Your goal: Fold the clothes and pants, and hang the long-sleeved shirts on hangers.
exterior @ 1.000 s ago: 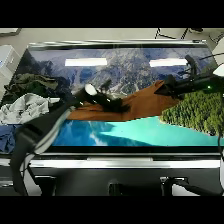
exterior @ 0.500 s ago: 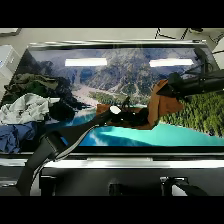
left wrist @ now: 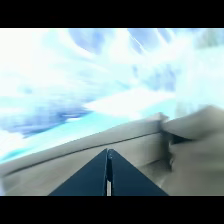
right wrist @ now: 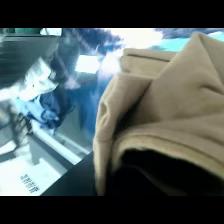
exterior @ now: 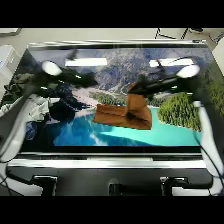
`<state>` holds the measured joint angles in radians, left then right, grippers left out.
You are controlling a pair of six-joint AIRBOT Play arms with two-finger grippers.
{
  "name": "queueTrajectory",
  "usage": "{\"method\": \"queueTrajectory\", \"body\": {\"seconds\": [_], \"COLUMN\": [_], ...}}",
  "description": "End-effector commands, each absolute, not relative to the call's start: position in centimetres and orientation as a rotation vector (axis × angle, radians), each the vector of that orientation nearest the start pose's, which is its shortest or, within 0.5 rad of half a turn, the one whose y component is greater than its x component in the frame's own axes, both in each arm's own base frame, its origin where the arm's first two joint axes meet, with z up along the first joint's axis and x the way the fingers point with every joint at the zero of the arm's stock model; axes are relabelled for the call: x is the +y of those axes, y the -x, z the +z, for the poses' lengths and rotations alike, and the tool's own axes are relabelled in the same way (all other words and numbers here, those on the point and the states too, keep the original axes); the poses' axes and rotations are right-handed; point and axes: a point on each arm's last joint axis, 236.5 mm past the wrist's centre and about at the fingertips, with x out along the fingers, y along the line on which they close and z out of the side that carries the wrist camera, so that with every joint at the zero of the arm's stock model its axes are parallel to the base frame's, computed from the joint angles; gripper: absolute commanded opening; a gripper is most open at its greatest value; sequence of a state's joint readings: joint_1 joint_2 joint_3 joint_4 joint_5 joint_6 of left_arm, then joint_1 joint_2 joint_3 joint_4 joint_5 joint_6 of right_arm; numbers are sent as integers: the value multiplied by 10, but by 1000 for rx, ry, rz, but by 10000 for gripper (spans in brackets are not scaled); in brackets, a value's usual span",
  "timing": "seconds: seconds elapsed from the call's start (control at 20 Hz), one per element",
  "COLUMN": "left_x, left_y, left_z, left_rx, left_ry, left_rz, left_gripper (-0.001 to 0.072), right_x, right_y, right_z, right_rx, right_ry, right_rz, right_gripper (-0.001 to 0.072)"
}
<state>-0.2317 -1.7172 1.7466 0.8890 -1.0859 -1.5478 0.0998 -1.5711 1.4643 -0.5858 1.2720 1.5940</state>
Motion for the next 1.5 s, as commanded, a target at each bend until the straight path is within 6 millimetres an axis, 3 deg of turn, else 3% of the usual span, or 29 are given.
{"method": "queueTrajectory", "body": {"seconds": [0.0,0.05,0.1,0.15,0.2,0.3,0.4,0.5,0.65,0.7,0.75,0.85,0.95,1.15,1.2,1.25,1.3,1.35,1.45], "left_x": [-163,-158,-157,-159,-162,-164,-164,-161,-156,-154,-153,-153,-156,-159,-160,-160,-160,-161,-161], "left_y": [-471,-463,-457,-453,-448,-440,-440,-441,-443,-443,-443,-442,-440,-438,-438,-438,-438,-438,-439], "left_z": [136,143,148,151,152,150,151,151,152,152,154,156,159,163,163,164,164,164,164], "left_rx": [1056,1056,1055,1054,1062,1088,1084,1083,1079,1077,1073,1068,1065,1062,1062,1061,1062,1061,1058], "left_ry": [325,297,273,258,244,229,220,223,230,231,232,234,232,254,258,259,259,259,259], "left_rz": [-499,-492,-490,-497,-511,-527,-532,-527,-516,-513,-511,-510,-516,-519,-522,-523,-524,-524,-523], "left_gripper": [28,27,28,28,28,28,28,28,28,28,28,28,28,28,28,28,28,28,28], "right_x": [319,343,364,376,378,354,296,210,66,34,25,48,85,124,135,143,149,147,132], "right_y": [-433,-429,-422,-417,-414,-422,-439,-441,-403,-385,-371,-354,-360,-378,-382,-387,-393,-401,-424], "right_z": [30,15,3,-4,-8,-2,13,15,-19,-33,-46,-73,-86,-104,-100,-92,-76,-60,-14], "right_rx": [1375,1413,1453,1471,1474,1462,1420,1429,1572,1619,1648,1667,1578,1504,1483,1442,1406,1385,1319], "right_ry": [-960,-1028,-1081,-1104,-1094,-1073,-1027,-888,-615,-590,-624,-741,-852,-930,-946,-948,-939,-927,-889], "right_rz": [704,713,737,766,790,788,752,610,219,108,65,127,255,315,365,429,511,549,631], "right_gripper": [54,133,365,666,692,692,692,692,692,692,692,692,684,652,510,414,81,42,39]}}
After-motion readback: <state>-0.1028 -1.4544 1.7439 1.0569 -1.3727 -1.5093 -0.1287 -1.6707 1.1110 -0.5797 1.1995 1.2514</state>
